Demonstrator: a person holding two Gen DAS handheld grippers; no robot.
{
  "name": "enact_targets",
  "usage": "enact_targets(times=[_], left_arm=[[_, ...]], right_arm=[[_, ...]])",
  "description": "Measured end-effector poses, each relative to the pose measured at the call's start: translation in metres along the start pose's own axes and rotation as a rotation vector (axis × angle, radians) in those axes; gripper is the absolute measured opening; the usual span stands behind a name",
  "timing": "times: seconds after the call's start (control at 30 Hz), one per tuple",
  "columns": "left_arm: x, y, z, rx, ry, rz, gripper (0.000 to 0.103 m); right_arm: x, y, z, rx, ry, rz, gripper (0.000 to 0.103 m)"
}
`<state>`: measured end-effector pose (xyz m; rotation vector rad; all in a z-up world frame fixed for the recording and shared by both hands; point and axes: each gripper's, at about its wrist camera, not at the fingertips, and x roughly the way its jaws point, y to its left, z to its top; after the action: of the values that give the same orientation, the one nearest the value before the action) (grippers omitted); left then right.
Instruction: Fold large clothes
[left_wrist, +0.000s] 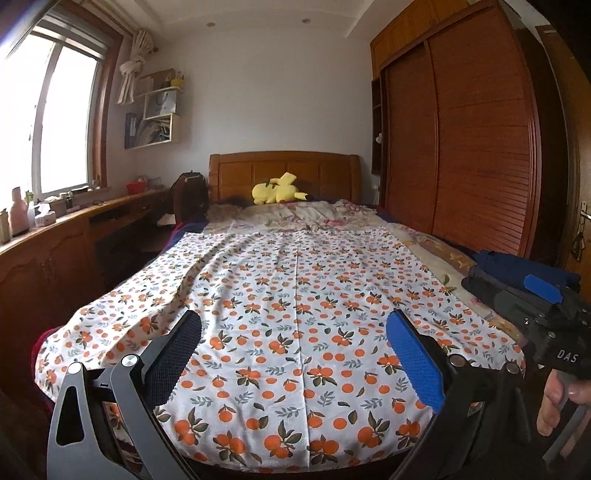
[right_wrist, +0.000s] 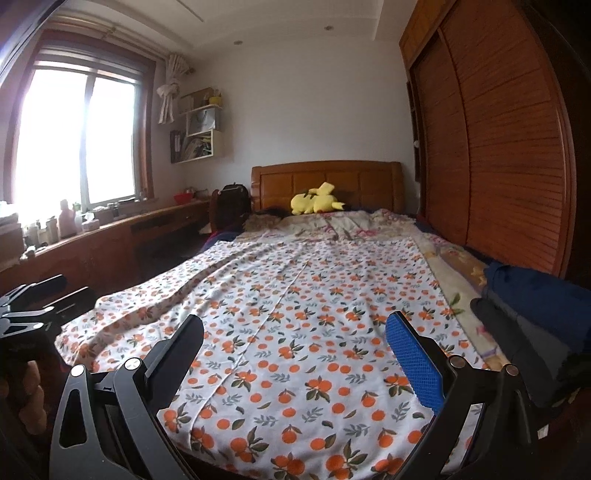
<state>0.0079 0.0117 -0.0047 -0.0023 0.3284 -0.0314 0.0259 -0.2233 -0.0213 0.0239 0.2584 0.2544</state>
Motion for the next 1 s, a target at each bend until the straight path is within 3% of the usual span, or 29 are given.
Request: enact_targets(times=[0.2, 1.0], left_arm=[[-0.010, -0.002, 0.002, 0.005, -0.025, 0.028, 0.101], [-0.005, 0.004, -0.005, 0.001, -0.008, 0.044, 0.101]], right_arm=[[-0.002, -0.007, 0.001, -0.005, -0.016, -0.053, 0.095], [-0.003, -0.009, -0.003, 0.007, -0.011, -0.046, 0.095]])
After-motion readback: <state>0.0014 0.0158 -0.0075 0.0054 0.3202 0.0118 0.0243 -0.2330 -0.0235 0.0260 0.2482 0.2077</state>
